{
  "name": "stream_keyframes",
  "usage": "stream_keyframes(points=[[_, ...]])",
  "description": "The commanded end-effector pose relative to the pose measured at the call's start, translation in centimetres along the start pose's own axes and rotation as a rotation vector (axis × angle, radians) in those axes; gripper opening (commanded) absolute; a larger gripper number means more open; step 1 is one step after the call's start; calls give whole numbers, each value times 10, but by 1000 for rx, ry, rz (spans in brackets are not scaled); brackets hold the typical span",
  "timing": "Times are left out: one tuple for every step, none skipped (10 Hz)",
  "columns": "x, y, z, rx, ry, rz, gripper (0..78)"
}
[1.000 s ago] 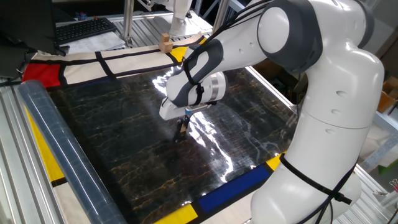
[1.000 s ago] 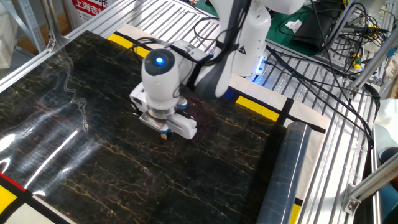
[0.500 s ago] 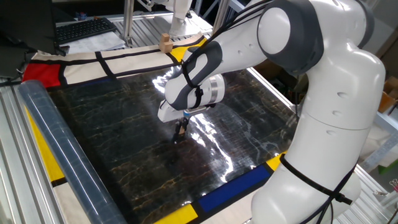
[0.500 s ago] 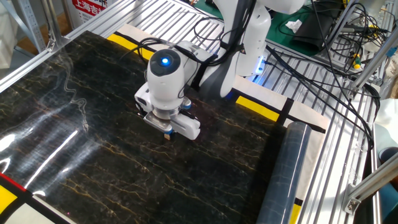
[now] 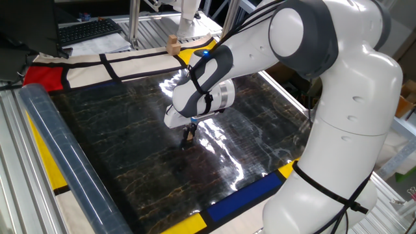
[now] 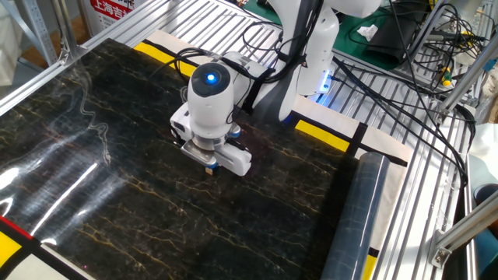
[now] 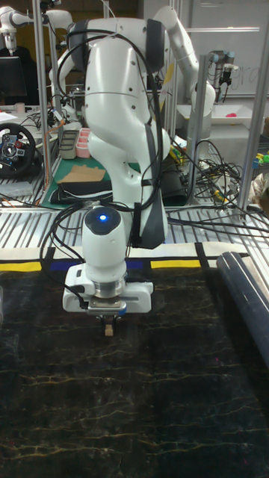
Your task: Hold a small block with the gripper and sweep it from left to right on the table
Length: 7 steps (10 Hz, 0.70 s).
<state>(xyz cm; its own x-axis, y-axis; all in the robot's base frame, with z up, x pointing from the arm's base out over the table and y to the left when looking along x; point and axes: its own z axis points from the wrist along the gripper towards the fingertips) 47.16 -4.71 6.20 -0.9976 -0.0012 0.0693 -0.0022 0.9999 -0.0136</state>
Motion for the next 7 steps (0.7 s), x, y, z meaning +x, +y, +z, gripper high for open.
stream_keyframes(points=[[1,-1,2,10,22,-16,11],[1,-1,2,7,9,-47,11],[1,-1,2,7,4,-58,11],[1,-1,2,1,-12,-71,11],[1,-1,2,-5,-11,-72,11],[1,3,0,-9,-7,-71,11],[3,13,-3,-9,-5,-63,11]])
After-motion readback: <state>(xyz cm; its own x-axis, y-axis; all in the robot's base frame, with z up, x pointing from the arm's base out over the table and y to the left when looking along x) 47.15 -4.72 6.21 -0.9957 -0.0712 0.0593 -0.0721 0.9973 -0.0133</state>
